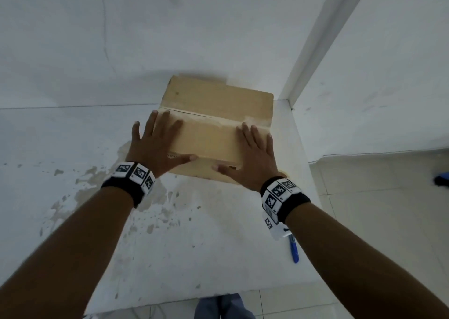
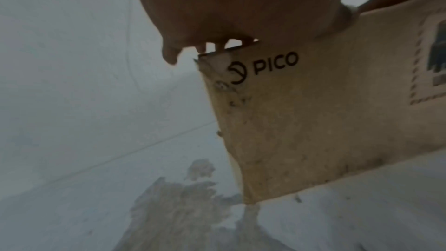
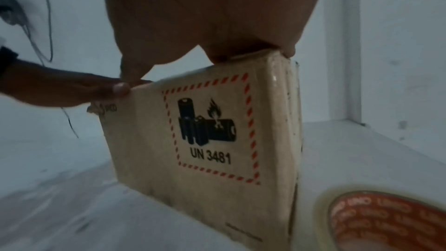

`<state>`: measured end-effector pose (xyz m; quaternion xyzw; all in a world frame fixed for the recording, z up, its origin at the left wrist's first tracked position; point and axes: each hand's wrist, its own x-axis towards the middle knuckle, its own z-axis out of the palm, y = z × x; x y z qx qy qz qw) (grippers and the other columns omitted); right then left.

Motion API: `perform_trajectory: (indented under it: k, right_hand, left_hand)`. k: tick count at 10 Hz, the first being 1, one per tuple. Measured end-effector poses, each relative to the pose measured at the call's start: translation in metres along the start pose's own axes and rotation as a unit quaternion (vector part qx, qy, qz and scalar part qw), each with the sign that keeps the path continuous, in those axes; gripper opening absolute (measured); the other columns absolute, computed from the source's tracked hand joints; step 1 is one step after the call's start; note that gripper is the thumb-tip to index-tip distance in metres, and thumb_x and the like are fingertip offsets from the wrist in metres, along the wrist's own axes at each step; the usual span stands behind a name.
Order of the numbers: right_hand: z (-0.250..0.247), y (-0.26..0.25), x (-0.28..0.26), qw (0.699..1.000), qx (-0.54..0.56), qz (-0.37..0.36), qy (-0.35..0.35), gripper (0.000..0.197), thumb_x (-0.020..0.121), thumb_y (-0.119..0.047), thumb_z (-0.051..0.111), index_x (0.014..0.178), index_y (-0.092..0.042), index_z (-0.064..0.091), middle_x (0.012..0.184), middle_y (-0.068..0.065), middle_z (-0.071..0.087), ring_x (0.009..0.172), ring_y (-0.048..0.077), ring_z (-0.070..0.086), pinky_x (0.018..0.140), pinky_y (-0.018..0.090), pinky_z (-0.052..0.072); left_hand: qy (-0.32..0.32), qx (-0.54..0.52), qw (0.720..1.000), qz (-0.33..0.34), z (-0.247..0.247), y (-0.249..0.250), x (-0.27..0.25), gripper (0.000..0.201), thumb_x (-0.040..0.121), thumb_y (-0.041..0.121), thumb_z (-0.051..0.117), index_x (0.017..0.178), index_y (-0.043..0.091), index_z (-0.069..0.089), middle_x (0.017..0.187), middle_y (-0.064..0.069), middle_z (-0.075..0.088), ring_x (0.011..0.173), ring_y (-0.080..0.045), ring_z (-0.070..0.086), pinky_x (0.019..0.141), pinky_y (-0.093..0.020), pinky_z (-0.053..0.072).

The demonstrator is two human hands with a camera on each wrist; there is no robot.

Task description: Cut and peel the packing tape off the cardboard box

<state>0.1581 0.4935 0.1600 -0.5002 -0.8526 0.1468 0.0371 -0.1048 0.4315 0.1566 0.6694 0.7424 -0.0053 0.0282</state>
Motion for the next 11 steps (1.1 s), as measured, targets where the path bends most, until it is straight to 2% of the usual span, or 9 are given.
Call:
perform_trajectory:
  k: [1,3,4,6,7,8,9,10,11]
  right_hand:
    - [0.001,0.015,0.005,0.998,-0.052,-0.033,-0.026,0.112,0.079,-0.085,0.037,0.158,-0.014,0.001,0.167,0.001,-0.004,0.154,0.021,-0.006,0.123,0.050,-0.004]
    - [-0.027,0.054,0.041,0.989,-0.081,-0.082,-0.094,0.103,0.086,-0.074,0.040,0.158,-0.019,-0.008,0.166,-0.006,-0.012,0.153,0.014,-0.012,0.123,0.050,-0.005]
    - [-0.029,0.059,0.050,0.991,-0.056,-0.073,-0.098,0.098,0.089,-0.069,0.044,0.158,-0.022,-0.008,0.165,-0.010,-0.013,0.152,0.011,-0.014,0.123,0.052,-0.003]
    - [-0.026,0.062,0.060,0.992,-0.031,-0.077,-0.095,0.098,0.089,-0.069,0.044,0.158,-0.023,-0.008,0.165,-0.013,-0.014,0.152,0.010,-0.015,0.123,0.052,-0.001]
    - [-0.023,0.060,0.060,0.993,-0.035,-0.075,-0.089,0.097,0.089,-0.070,0.043,0.158,-0.023,-0.007,0.165,-0.012,-0.013,0.152,0.011,-0.014,0.123,0.052,0.000]
    - [-0.021,0.059,0.059,0.994,-0.024,-0.073,-0.082,0.098,0.088,-0.072,0.041,0.158,-0.023,-0.006,0.165,-0.011,-0.014,0.152,0.011,-0.015,0.123,0.052,-0.001]
    - [-0.022,0.062,0.061,0.993,-0.024,-0.073,-0.092,0.098,0.088,-0.072,0.042,0.158,-0.023,-0.006,0.165,-0.011,-0.013,0.152,0.011,-0.014,0.123,0.052,-0.001]
    - [-0.025,0.061,0.060,0.992,-0.017,-0.078,-0.094,0.098,0.088,-0.071,0.043,0.158,-0.023,-0.006,0.165,-0.011,-0.013,0.152,0.011,-0.014,0.123,0.054,0.000]
    - [-0.028,0.059,0.058,0.991,-0.022,-0.079,-0.101,0.103,0.084,-0.076,0.042,0.157,-0.026,-0.010,0.165,-0.012,-0.017,0.151,0.011,-0.017,0.120,0.061,-0.004]
  left_hand:
    - [-0.018,-0.086,0.996,0.002,0.005,-0.003,0.003,0.123,0.060,0.099,0.011,0.158,0.026,0.013,0.168,-0.007,0.004,0.155,-0.030,-0.002,0.113,-0.062,0.032]
    - [0.001,-0.162,0.983,-0.081,0.010,0.039,0.005,0.121,0.061,0.094,0.024,0.158,0.024,0.010,0.168,-0.006,-0.003,0.154,-0.031,-0.012,0.113,-0.057,0.033]
    - [0.006,-0.174,0.980,-0.098,0.011,0.045,0.012,0.117,0.064,0.091,0.030,0.158,0.024,0.009,0.168,-0.005,-0.003,0.153,-0.031,-0.014,0.108,-0.057,0.040]
    - [0.015,-0.159,0.984,-0.086,0.013,0.038,0.022,0.118,0.064,0.093,0.024,0.157,0.021,0.016,0.167,-0.011,0.005,0.153,-0.036,-0.007,0.108,-0.059,0.040]
    - [0.012,-0.152,0.985,-0.083,0.011,0.036,0.024,0.118,0.063,0.093,0.023,0.157,0.022,0.016,0.167,-0.010,0.004,0.154,-0.034,-0.007,0.107,-0.059,0.041]
    - [0.000,-0.161,0.982,-0.094,0.005,0.034,0.026,0.111,0.067,0.088,0.037,0.157,0.026,0.014,0.168,-0.005,0.000,0.154,-0.029,-0.009,0.102,-0.058,0.045]
    - [-0.007,-0.164,0.982,-0.095,0.006,0.037,0.023,0.109,0.070,0.083,0.046,0.157,0.026,0.015,0.168,-0.006,0.001,0.154,-0.030,-0.009,0.106,-0.057,0.041]
    - [-0.036,-0.185,0.978,-0.093,-0.003,0.035,0.026,0.111,0.069,0.084,0.043,0.158,0.024,0.013,0.168,-0.008,-0.002,0.153,-0.032,-0.012,0.118,-0.055,0.025]
    - [-0.044,-0.220,0.970,-0.089,-0.009,0.030,0.020,0.110,0.070,0.086,0.032,0.158,0.024,0.009,0.168,-0.005,-0.007,0.154,-0.028,-0.014,0.123,-0.055,0.008]
